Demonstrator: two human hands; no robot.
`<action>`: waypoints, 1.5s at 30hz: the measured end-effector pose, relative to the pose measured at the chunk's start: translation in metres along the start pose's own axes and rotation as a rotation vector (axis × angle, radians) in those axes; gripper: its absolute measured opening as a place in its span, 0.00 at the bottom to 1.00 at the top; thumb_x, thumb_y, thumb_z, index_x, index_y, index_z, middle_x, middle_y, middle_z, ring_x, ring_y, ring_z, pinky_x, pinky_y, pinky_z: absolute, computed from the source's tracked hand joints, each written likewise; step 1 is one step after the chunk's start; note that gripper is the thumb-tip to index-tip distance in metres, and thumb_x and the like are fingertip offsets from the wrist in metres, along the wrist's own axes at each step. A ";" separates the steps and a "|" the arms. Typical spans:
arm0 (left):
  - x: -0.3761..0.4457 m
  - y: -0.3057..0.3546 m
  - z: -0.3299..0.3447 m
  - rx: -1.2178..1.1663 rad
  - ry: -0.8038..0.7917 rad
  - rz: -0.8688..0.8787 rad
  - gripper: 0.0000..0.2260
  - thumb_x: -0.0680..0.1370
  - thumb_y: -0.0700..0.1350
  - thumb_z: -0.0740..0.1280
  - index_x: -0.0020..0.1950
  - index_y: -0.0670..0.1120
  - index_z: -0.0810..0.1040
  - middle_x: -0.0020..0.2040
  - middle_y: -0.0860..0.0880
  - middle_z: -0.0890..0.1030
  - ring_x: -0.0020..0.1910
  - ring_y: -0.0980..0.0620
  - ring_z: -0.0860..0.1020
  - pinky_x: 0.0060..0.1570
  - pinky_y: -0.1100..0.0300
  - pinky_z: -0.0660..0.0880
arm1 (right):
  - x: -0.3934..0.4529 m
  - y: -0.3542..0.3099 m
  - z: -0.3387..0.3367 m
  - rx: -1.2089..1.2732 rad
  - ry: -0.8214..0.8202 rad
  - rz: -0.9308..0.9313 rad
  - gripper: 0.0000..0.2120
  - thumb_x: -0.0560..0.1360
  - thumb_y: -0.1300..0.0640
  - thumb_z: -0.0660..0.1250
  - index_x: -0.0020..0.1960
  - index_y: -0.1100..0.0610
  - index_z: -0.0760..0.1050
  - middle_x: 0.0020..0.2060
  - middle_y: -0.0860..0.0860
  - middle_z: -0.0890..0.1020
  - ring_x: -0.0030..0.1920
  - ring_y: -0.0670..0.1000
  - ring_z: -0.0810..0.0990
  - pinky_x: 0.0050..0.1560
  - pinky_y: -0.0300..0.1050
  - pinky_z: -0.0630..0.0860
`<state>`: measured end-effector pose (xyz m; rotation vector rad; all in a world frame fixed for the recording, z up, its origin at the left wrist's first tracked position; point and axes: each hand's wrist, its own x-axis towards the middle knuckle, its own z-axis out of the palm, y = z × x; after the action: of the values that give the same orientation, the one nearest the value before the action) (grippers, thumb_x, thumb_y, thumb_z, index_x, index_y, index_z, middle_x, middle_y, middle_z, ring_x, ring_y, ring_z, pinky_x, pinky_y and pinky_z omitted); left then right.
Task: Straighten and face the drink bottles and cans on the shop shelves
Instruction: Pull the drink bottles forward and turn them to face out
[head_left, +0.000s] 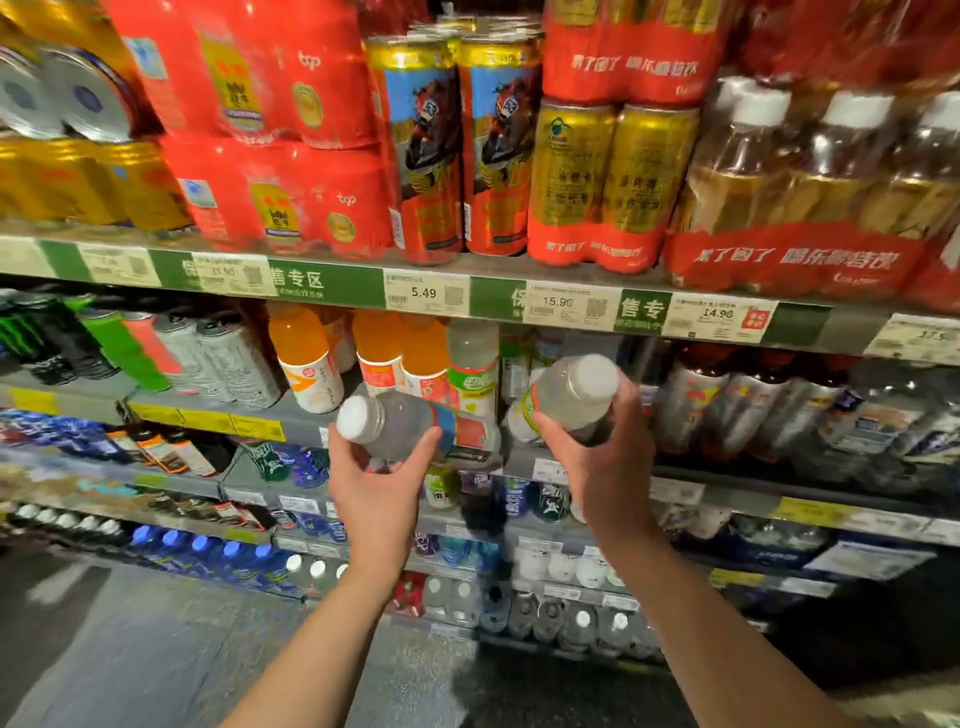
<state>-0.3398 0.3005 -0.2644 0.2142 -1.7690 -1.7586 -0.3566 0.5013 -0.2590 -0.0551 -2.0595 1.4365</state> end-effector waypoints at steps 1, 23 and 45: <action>0.004 -0.002 -0.005 -0.001 -0.014 -0.008 0.28 0.67 0.46 0.81 0.63 0.55 0.73 0.51 0.69 0.81 0.52 0.69 0.80 0.48 0.79 0.72 | 0.003 -0.001 0.010 -0.014 0.009 0.008 0.36 0.65 0.53 0.83 0.68 0.51 0.69 0.57 0.46 0.78 0.55 0.36 0.76 0.56 0.30 0.73; 0.048 0.006 0.004 0.027 -0.668 -0.170 0.31 0.61 0.48 0.85 0.56 0.65 0.73 0.48 0.70 0.82 0.49 0.74 0.77 0.43 0.76 0.74 | -0.010 -0.053 0.040 0.006 -0.152 0.166 0.23 0.70 0.60 0.68 0.64 0.50 0.74 0.54 0.48 0.81 0.51 0.35 0.79 0.52 0.27 0.72; 0.005 -0.026 0.098 0.336 -0.161 -0.005 0.20 0.69 0.48 0.80 0.53 0.48 0.72 0.49 0.50 0.74 0.43 0.62 0.73 0.45 0.68 0.70 | 0.017 0.024 -0.073 -0.087 0.123 0.096 0.30 0.64 0.44 0.80 0.60 0.30 0.70 0.52 0.35 0.79 0.49 0.37 0.81 0.39 0.24 0.73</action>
<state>-0.4034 0.3782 -0.2788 0.2202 -2.1778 -1.5079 -0.3410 0.5780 -0.2556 -0.2745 -2.0405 1.3635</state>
